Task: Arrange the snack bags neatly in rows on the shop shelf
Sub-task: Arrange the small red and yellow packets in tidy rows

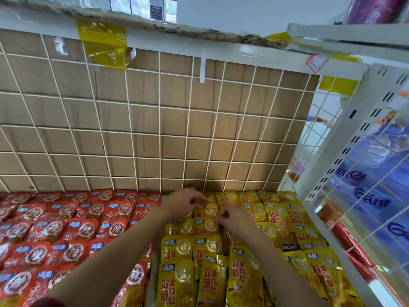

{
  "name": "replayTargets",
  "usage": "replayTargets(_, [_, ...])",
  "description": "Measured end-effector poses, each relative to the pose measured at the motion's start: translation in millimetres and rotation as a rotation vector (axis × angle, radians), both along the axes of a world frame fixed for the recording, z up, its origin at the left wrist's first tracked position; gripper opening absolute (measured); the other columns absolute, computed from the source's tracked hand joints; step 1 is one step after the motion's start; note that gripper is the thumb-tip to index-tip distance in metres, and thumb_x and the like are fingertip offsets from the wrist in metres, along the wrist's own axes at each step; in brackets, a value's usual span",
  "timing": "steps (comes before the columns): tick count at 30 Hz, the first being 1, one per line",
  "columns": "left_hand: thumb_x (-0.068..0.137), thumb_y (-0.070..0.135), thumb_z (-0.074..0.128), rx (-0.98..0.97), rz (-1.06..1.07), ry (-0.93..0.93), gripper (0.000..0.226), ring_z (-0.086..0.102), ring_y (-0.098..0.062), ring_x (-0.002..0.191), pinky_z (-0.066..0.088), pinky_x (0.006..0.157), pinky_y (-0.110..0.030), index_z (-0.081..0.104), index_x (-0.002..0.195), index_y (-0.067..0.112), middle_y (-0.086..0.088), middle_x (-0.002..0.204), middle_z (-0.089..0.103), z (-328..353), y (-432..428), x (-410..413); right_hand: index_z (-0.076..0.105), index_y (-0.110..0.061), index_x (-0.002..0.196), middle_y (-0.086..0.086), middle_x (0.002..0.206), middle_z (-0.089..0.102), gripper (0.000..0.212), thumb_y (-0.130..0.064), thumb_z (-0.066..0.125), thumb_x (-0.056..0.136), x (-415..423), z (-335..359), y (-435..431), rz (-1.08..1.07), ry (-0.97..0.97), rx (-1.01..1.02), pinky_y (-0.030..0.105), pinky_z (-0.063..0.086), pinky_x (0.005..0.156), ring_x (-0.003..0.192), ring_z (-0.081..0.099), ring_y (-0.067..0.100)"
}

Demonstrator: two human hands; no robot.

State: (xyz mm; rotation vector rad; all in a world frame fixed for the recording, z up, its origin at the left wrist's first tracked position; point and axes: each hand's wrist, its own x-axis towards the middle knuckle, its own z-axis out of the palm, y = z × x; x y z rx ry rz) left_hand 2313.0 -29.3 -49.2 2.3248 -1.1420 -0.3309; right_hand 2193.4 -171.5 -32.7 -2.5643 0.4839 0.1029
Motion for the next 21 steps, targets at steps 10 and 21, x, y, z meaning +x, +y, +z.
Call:
replayTargets(10, [0.089, 0.027, 0.059, 0.002, -0.031, -0.120, 0.017, 0.050, -0.006, 0.092, 0.044, 0.080, -0.022, 0.063, 0.106, 0.024, 0.010, 0.098, 0.052, 16, 14, -19, 0.060, -0.023, 0.091, -0.005, 0.088, 0.058, 0.015, -0.038, 0.059, 0.087, -25, 4, 6, 0.109, -0.076, -0.100, 0.024, 0.039, 0.066, 0.082, 0.052, 0.011])
replayTargets(21, [0.085, 0.033, 0.063, 0.083, -0.032, -0.124, 0.024, 0.042, -0.007, 0.095, 0.036, 0.089, -0.028, 0.060, 0.108, 0.027, 0.012, 0.093, 0.045, 10, 21, -36, 0.062, -0.024, 0.089, -0.010, 0.088, 0.053, 0.007, -0.029, 0.064, 0.084, -35, -4, 12, 0.157, -0.130, -0.057, 0.023, 0.037, 0.071, 0.084, 0.049, 0.008])
